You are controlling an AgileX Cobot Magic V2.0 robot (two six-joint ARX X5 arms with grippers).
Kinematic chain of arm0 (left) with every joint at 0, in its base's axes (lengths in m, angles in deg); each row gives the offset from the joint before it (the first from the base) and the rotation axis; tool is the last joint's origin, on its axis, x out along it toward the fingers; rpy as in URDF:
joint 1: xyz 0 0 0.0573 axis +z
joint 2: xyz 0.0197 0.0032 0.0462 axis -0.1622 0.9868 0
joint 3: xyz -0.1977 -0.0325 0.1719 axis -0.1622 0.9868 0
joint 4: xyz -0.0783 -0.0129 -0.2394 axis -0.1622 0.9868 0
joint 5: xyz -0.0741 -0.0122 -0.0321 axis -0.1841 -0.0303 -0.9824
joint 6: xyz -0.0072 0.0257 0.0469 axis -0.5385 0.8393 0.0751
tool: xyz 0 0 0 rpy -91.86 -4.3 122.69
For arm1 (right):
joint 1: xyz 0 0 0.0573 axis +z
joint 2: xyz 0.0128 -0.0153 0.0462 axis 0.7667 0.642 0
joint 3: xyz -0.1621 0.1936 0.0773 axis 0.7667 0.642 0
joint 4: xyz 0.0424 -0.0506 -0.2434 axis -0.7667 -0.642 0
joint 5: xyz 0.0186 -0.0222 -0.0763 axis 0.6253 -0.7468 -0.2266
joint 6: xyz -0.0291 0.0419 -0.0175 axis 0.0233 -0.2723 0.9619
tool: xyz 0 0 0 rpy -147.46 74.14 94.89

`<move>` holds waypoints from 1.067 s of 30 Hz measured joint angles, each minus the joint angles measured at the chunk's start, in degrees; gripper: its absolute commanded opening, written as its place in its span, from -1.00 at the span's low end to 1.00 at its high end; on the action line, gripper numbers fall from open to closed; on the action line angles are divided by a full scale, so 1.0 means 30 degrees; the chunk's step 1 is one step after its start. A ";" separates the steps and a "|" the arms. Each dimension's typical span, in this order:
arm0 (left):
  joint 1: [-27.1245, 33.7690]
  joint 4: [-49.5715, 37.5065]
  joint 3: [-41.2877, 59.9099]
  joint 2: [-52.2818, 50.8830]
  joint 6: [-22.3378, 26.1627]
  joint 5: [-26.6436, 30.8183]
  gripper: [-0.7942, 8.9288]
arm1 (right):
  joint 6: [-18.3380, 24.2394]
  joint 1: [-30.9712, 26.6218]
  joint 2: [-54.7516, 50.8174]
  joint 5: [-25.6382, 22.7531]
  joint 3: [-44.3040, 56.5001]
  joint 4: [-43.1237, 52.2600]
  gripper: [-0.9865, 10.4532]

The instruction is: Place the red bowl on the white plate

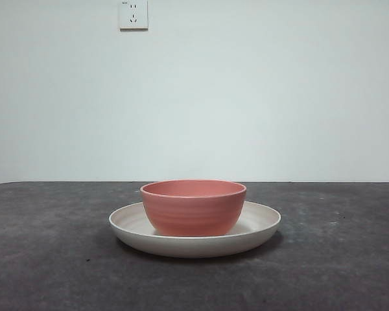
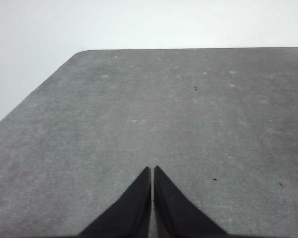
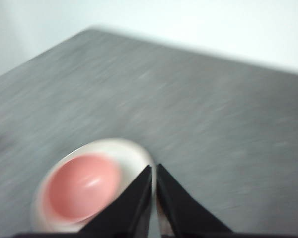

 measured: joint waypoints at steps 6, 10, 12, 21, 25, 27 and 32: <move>0.0000 0.0000 0.0000 0.0000 0.0000 0.0007 -0.82 | 0.0182 -0.2973 -0.3920 -0.1617 0.4452 0.3759 -0.81; 0.0000 0.0000 0.0000 0.0000 0.0000 0.0007 -0.82 | 0.0408 -0.4000 -0.6419 -0.2040 0.7832 0.6186 -0.81; 0.0000 0.0000 0.0000 -0.0007 0.0000 0.0007 -0.82 | 0.0437 -0.4233 -0.7453 -0.2346 0.9369 0.7257 -0.81; 0.0000 0.0000 0.0000 0.0000 0.0000 0.0000 -0.82 | 0.0517 -0.4335 -1.0877 -0.3104 1.3653 0.8939 -0.81; 0.0000 0.0000 0.0000 0.0000 0.0000 0.0000 -0.82 | 0.0532 -0.4335 -1.1438 -0.3104 1.4418 0.8939 -0.81; 0.0000 0.0000 0.0000 0.0000 0.0000 0.0007 -0.82 | 0.0539 -0.4335 -1.1577 -0.3104 1.4630 0.8918 -0.81; 0.0000 0.0000 0.0000 -0.0007 -0.0007 0.0000 -0.82 | 0.0517 -0.4335 -1.2284 -0.3140 1.5198 0.8852 -0.81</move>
